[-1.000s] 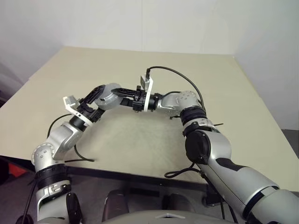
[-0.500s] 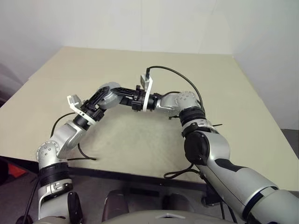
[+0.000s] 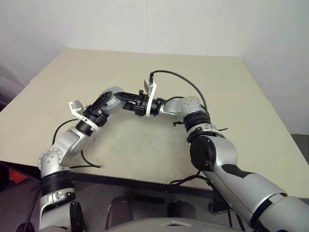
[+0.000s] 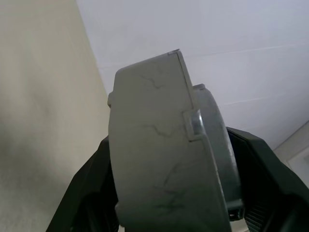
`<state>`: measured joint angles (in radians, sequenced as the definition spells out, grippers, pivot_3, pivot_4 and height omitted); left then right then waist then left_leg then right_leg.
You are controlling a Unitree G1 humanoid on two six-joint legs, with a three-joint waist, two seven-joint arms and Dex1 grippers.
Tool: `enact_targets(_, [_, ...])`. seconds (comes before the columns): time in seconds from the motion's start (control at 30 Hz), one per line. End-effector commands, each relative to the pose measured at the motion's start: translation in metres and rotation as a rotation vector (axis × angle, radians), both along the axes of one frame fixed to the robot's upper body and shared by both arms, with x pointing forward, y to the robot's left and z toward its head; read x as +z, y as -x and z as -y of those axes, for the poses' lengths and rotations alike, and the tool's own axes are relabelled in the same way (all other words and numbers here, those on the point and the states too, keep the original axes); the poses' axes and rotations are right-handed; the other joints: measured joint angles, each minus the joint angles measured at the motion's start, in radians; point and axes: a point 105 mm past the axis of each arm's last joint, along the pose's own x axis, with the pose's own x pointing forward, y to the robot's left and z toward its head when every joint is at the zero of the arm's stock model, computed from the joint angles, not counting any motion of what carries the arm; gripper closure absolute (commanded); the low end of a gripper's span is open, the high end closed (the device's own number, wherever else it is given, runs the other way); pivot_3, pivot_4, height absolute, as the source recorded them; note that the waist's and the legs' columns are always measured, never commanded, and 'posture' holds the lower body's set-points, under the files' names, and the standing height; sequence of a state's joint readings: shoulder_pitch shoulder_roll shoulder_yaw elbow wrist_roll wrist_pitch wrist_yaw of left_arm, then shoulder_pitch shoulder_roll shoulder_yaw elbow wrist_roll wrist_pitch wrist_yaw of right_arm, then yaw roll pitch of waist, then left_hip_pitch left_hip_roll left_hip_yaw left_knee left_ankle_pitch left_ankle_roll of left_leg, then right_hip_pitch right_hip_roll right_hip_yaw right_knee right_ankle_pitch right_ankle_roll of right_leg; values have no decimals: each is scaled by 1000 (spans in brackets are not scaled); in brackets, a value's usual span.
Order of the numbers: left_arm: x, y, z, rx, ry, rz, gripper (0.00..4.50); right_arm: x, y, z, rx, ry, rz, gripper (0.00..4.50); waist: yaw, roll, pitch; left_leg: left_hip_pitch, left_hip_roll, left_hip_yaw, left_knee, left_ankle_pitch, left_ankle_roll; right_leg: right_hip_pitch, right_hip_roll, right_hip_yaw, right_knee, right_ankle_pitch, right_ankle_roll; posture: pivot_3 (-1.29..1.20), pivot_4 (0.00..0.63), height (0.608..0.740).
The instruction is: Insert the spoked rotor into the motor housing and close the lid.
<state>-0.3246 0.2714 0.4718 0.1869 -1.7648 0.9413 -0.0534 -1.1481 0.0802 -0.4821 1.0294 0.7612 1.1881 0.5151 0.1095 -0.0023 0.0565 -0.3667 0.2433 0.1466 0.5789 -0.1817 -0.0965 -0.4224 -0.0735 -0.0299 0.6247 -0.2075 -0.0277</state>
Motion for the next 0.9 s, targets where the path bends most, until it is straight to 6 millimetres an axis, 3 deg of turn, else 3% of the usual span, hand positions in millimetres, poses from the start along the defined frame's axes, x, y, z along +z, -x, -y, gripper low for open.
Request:
enact_targets(0.03, [13, 0, -9, 40, -43, 48, 1840, 17, -18, 10, -97, 25, 114, 2304, 0, 0, 0, 0, 0, 0, 0, 0, 0, 0, 0, 0, 0, 0, 0, 0, 0, 740])
enact_targets(0.23, [12, -1, -8, 48, -48, 47, 1840, 10, -24, 8, -135, 97, 159, 304, 0, -1, 0, 0, 0, 0, 1, 0, 0, 1, 0, 0, 0, 0, 0, 0, 0, 740])
enact_targets(0.73, [9, -1, -16, 84, -59, 36, 1840, -8, -31, 11, -193, 206, 188, 304, -1, -1, 0, 0, 0, 0, 1, 0, 0, 1, 0, 0, 0, 1, 1, 0, 0, 740])
enact_targets(0.83, [7, -2, -17, 99, -64, 27, 2382, -10, -31, 11, -194, 219, 191, 264, -1, -1, 0, 0, 0, 0, 1, 0, 0, 1, 0, 0, 0, 1, 1, 0, 0, 740])
enact_targets(0.9, [8, -2, -17, 100, -63, 29, 2403, -10, -33, 12, -202, 223, 189, 264, -1, -1, 0, 0, 0, 0, 1, 0, 0, 1, 0, 0, 0, 1, 1, 0, 0, 740])
